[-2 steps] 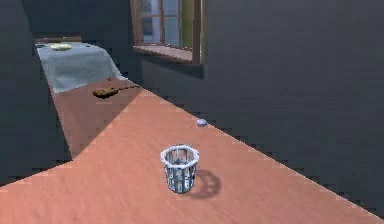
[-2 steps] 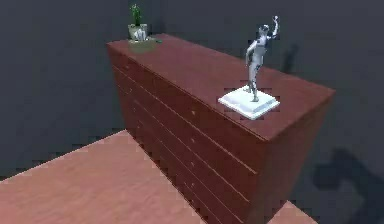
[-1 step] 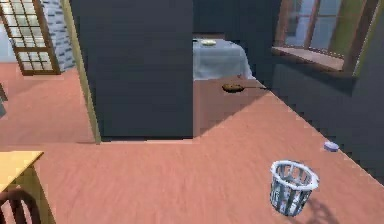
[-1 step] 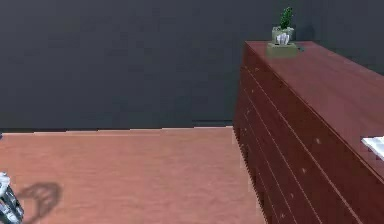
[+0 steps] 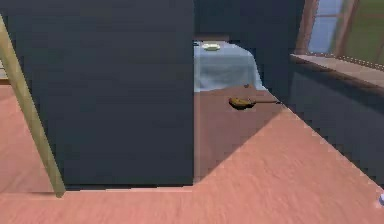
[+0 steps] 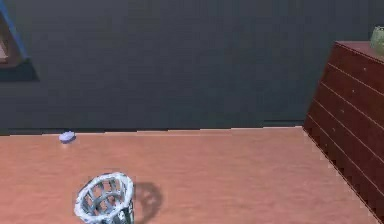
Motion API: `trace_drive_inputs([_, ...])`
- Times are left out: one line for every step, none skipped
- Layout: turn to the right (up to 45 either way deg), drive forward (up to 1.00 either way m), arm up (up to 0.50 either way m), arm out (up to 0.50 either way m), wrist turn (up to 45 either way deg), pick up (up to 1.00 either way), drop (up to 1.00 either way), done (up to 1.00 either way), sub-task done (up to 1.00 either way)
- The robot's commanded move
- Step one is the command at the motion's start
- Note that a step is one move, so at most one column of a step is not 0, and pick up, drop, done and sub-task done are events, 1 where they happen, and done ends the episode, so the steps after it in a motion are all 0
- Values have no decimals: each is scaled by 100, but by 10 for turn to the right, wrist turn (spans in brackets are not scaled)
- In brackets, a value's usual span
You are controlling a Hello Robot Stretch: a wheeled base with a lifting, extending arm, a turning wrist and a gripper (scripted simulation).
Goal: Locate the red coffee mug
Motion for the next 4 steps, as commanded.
trace_drive_inputs([-450,0,0,0,0,0,0,0,0])
trace_drive_inputs([0,95,0,0,0,0,0,0,0])
trace_drive_inputs([-450,0,0,0,0,0,0,0,0])
trace_drive_inputs([-60,0,0,0,0,0,0,0,0])
